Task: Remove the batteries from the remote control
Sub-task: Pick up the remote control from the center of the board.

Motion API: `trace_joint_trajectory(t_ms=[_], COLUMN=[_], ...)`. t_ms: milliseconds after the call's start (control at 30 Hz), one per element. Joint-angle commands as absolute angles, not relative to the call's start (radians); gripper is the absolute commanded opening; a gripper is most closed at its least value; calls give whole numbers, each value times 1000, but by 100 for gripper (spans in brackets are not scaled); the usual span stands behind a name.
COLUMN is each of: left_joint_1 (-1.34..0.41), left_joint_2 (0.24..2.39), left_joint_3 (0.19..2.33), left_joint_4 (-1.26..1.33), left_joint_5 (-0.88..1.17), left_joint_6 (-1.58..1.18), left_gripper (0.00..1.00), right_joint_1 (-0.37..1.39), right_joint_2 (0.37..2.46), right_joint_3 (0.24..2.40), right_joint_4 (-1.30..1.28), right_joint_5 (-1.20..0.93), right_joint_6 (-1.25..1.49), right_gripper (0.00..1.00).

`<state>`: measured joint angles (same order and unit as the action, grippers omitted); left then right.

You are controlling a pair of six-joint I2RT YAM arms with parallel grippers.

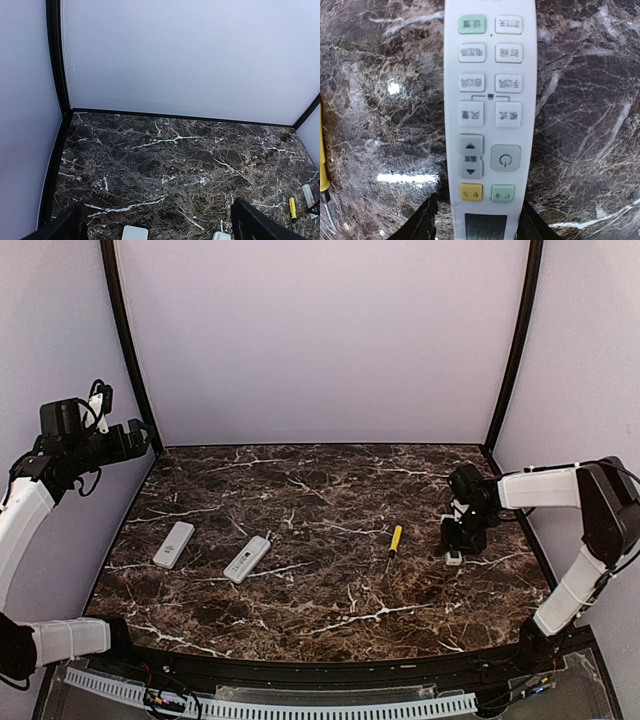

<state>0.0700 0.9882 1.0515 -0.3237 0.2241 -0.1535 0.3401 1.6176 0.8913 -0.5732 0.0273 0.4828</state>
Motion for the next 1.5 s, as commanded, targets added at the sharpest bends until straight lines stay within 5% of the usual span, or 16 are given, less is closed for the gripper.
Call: trace_joint_trajectory(t_ms=[0, 267, 433, 767, 1100, 1467], left_joint_1=[74, 74, 62, -147, -426, -531], left_joint_2=[985, 990, 990, 1005, 1051, 1168], left_joint_3=[1043, 1039, 1022, 994, 990, 1046], left_joint_4=[-335, -331, -305, -208, -10, -144], left_joint_5=[222, 231, 287, 546, 794, 867], left_joint_6=[-156, -156, -143, -142, -218, -150], left_gripper=[99, 99, 99, 99, 99, 99], right_joint_1=[355, 357, 357, 451, 685, 815], right_joint_2=[1643, 1611, 1485, 1248, 1440, 1554], right_joint_3=[916, 892, 895, 968, 1206, 1386], right_joint_4=[-588, -552, -541, -420, -340, -395], right_joint_5=[81, 89, 73, -463, -789, -936], right_joint_6=[523, 564, 546, 446, 371, 321], right_gripper=[49, 18, 9, 9, 9, 9])
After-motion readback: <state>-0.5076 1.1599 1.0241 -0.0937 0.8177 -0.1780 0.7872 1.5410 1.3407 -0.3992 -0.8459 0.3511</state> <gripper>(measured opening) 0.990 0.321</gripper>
